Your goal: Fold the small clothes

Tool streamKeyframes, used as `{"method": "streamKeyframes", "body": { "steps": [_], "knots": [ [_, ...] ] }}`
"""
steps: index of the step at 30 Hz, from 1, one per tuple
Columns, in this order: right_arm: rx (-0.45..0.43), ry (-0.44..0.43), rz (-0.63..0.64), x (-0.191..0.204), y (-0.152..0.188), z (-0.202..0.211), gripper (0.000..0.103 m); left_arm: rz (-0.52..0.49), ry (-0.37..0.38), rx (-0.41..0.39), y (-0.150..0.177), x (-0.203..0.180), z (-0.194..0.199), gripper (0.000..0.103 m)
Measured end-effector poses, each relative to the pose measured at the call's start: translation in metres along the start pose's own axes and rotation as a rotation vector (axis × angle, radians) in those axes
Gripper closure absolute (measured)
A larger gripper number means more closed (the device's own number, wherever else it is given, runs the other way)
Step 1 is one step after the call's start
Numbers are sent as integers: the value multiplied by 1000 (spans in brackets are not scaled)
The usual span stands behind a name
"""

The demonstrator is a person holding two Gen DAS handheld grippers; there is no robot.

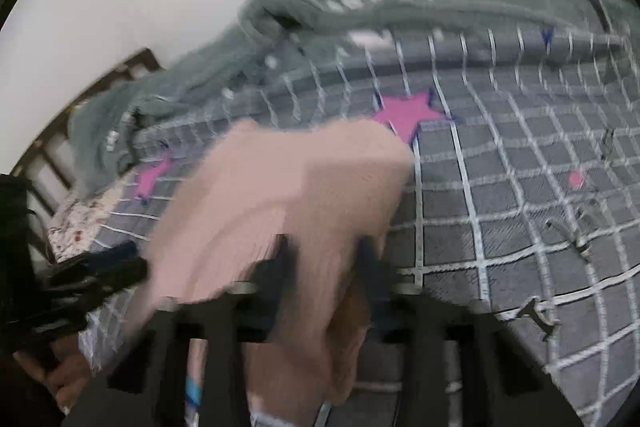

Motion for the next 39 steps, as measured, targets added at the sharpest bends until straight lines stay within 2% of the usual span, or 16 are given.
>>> {"method": "streamKeyframes", "body": {
  "steps": [3, 7, 10, 12, 16, 21, 27, 37, 39],
  "knots": [
    [-50, 19, 58, -1, 5, -1, 86, -26, -8, 20, 3, 0, -11, 35],
    [-22, -4, 14, -10, 7, -5, 84, -4, 10, 19, 5, 2, -19, 32],
    [-12, 16, 21, -10, 5, -5, 78, 9, 10, 21, 4, 4, -16, 32],
    [-13, 43, 31, -12, 4, -1, 67, 13, 8, 15, 5, 5, -12, 32],
    [-26, 47, 29, -14, 6, 16, 65, 35, 9, 30, 11, 5, -6, 32],
    [-37, 93, 79, -12, 20, 30, 64, 29, -1, 51, 24, -3, 3, 33],
    [-34, 99, 66, -18, 32, 47, 64, -4, -19, 50, 32, -17, 20, 35],
    [-69, 143, 67, -16, 33, 95, 64, -23, -47, 3, 29, -42, 58, 35],
    [-78, 156, 72, -15, 33, 106, 61, -28, -63, -8, 30, -46, 67, 35]
  ]
}}
Point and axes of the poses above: each gripper's, at about its wrist camera, not at the fingertips, and z roughly against the way its jaws point, x to its left, y to its underside, the point moved 9 cm from there along -z, roughly the way its jaws point, and after that the axes turned 11 degrees about y, right-handed, at the moved point
